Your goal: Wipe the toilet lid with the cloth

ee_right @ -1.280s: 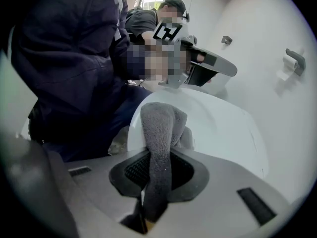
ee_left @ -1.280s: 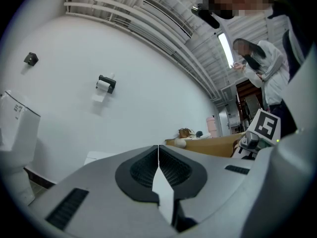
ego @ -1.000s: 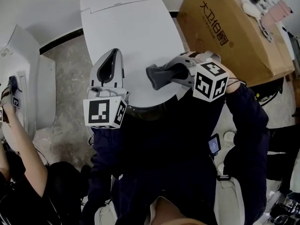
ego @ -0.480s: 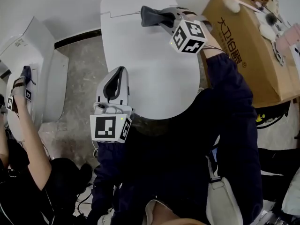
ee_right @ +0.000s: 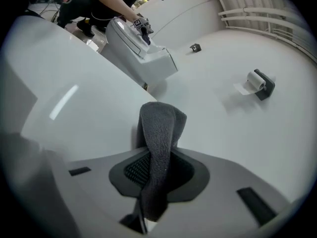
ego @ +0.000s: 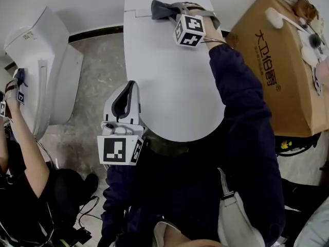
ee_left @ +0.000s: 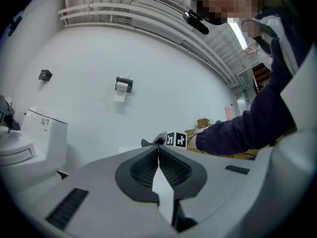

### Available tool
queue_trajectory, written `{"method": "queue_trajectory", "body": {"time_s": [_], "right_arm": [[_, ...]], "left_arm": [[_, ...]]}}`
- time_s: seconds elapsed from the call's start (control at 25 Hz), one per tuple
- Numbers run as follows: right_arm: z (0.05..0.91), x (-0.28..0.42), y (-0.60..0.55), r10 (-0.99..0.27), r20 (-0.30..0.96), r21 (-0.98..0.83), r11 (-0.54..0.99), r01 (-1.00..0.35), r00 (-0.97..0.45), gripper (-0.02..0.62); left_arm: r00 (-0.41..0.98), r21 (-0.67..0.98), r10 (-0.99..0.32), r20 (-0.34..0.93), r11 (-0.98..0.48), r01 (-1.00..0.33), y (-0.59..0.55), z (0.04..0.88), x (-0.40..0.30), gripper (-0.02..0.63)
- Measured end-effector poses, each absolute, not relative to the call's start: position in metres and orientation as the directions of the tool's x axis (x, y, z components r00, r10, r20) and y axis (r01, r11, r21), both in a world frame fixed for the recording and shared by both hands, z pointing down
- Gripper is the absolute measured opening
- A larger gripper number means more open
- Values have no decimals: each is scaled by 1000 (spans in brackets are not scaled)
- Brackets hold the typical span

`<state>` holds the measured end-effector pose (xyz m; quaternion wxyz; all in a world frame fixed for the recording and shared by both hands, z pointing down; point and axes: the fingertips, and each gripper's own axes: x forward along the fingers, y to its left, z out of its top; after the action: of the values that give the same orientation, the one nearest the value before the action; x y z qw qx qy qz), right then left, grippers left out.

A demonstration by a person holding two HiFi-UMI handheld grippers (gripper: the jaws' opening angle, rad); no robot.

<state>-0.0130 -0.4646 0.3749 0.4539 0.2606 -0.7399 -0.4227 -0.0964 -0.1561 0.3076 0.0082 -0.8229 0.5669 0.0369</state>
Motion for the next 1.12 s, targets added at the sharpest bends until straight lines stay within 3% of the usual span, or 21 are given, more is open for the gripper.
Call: {"method": "queue_trajectory", "body": {"time_s": [0.48,1.12], "right_arm": [[410,-10,-456,-702,583,783,620,51,-408,74],[422,9,-284,-584,681,678,731,78,-441,74]], "left_arm": [[307,28,-950,-59,-309,-951,-165,311,-112,17],[363,-14,-927,-87,-364,-931,-149,298,-95,17]]}}
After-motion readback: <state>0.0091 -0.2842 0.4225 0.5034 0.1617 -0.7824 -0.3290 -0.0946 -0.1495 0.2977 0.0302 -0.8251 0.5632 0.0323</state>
